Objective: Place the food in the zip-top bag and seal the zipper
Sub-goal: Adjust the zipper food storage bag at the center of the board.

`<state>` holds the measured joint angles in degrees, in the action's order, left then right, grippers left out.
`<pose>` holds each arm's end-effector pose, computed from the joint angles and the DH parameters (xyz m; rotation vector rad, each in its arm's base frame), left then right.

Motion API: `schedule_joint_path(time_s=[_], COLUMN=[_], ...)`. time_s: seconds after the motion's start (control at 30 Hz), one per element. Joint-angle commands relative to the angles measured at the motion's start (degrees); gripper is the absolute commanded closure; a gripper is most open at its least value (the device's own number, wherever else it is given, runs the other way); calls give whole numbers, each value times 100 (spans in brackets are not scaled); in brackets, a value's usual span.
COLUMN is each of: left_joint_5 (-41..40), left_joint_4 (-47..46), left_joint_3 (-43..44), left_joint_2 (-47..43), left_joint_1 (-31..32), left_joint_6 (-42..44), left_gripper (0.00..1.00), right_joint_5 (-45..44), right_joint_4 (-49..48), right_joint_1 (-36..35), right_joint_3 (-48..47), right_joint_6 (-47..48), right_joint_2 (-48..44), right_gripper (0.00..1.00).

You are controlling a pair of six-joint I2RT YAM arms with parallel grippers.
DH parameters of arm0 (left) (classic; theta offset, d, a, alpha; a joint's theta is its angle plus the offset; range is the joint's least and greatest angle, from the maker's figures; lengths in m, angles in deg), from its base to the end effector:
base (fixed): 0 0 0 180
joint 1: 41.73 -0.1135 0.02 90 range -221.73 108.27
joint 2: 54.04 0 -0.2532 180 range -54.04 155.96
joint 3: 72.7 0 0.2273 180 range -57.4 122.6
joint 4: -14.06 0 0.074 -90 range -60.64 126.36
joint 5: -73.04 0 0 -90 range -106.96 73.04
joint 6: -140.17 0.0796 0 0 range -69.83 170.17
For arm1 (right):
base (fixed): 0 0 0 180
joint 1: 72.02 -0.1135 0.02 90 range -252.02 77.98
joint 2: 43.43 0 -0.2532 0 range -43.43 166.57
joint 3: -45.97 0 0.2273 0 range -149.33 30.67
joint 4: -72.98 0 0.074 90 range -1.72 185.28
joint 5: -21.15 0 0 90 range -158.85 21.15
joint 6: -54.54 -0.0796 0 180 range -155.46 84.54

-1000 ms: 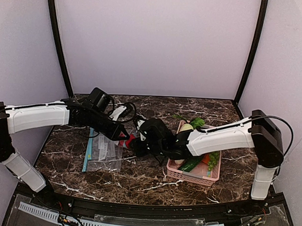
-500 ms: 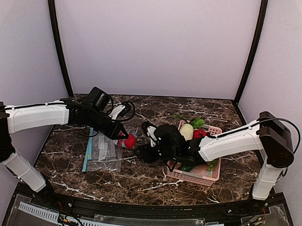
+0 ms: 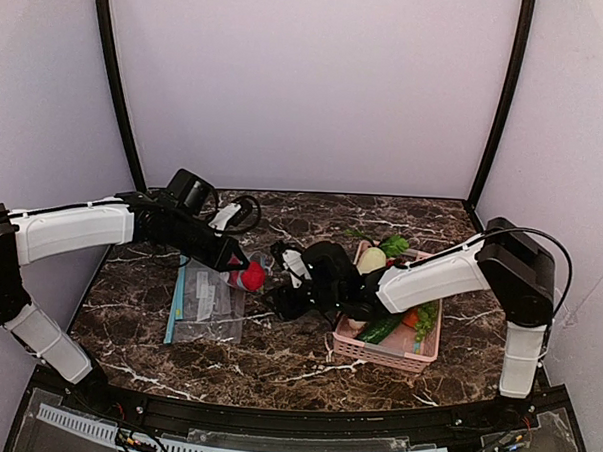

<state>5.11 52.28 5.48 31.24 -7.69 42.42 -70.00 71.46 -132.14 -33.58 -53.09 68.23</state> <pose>0.2556 -0.2087 0.2327 0.7415 2.3197 -0.7981 0.2197 0.3792 0.1498 -0.7877 2.0608 0.7727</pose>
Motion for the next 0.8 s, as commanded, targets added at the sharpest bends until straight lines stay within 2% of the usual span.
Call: schedule_joint_path(time_s=[0.0, 0.47, 0.77], left_joint_5=[153, 266, 315], left_joint_4=[139, 144, 139], left_joint_3=[156, 166, 169], left_joint_2=[-154, -90, -85], left_joint_1=[-80, -150, -183], left_joint_6=[19, 1, -12], left_gripper=[99, 99, 99], right_joint_5=[392, 512, 601], right_joint_4=[-258, -889, -834], right_joint_1=[198, 430, 431], right_joint_3=[-338, -817, -1323], right_joint_6=[448, 941, 1227], right_joint_2=[391, 1360, 1835], right_gripper=[36, 44, 54])
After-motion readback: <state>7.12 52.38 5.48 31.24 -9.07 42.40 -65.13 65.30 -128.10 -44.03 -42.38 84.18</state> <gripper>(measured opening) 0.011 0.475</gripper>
